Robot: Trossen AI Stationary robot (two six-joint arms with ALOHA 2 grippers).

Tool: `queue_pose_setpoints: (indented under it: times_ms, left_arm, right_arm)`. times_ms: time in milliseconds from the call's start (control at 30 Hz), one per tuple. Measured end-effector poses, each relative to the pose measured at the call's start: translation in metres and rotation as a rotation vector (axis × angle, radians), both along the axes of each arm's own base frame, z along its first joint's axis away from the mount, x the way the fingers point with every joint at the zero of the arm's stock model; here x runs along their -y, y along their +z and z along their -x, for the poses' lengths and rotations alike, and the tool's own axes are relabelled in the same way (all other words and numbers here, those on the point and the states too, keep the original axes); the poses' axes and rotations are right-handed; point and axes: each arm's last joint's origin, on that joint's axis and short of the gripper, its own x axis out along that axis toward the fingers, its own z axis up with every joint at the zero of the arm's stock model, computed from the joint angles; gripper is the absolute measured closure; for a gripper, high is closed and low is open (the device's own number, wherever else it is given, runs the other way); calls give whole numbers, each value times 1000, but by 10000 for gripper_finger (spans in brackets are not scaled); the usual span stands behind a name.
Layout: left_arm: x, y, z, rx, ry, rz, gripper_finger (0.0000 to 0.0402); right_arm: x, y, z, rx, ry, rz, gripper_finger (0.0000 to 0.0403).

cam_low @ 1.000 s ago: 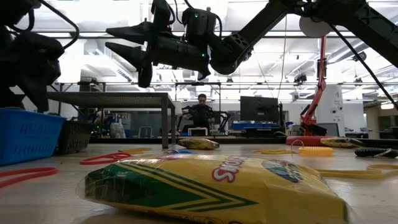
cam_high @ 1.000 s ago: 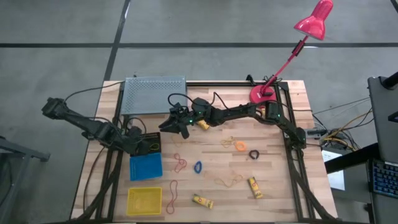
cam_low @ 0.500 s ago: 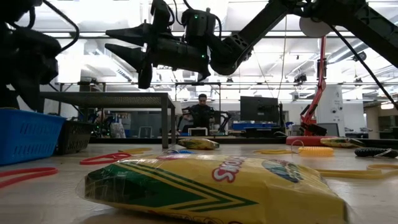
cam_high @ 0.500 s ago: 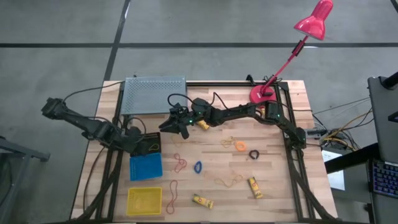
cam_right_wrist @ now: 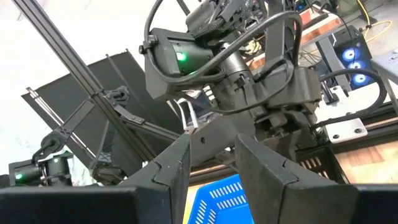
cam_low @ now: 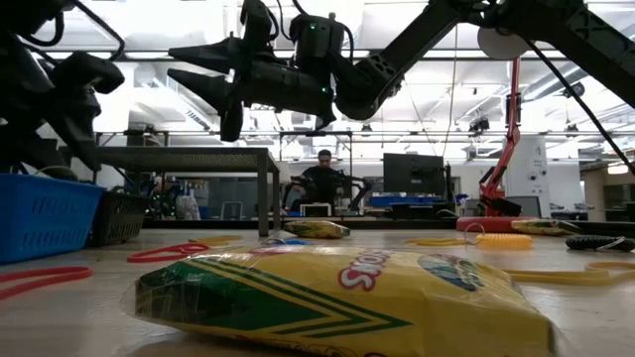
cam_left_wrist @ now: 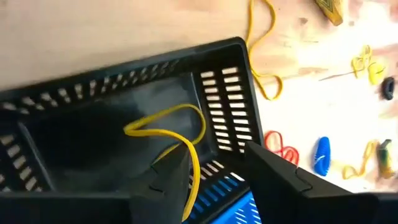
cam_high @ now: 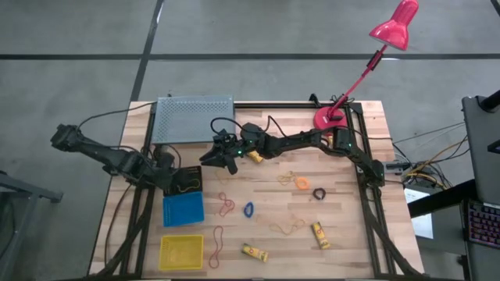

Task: Pick & Place Office Desk Supplies
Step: Put the yellow rubber band in the black bin

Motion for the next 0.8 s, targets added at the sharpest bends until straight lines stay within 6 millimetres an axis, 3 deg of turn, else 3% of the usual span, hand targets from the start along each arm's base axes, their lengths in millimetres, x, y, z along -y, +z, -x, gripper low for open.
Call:
queue_pose_setpoints:
  times_ms: [200, 367, 533, 800]
  left_arm:
    - [2, -2, 3, -60, -47, 79, 245]
    - [1, -2, 1, -21, 141, 184, 245]
    - [0, -5, 9, -117, 119, 198, 245]
    - [0, -7, 9, -99, 233, 262, 245]
  right_arm:
    - [0, 0, 0, -2, 3, -2, 277]
    - [0, -1, 0, 0, 4, 4, 281]
    - [0, -1, 0, 0, 4, 4, 284]
    - [0, -1, 0, -1, 6, 2, 284]
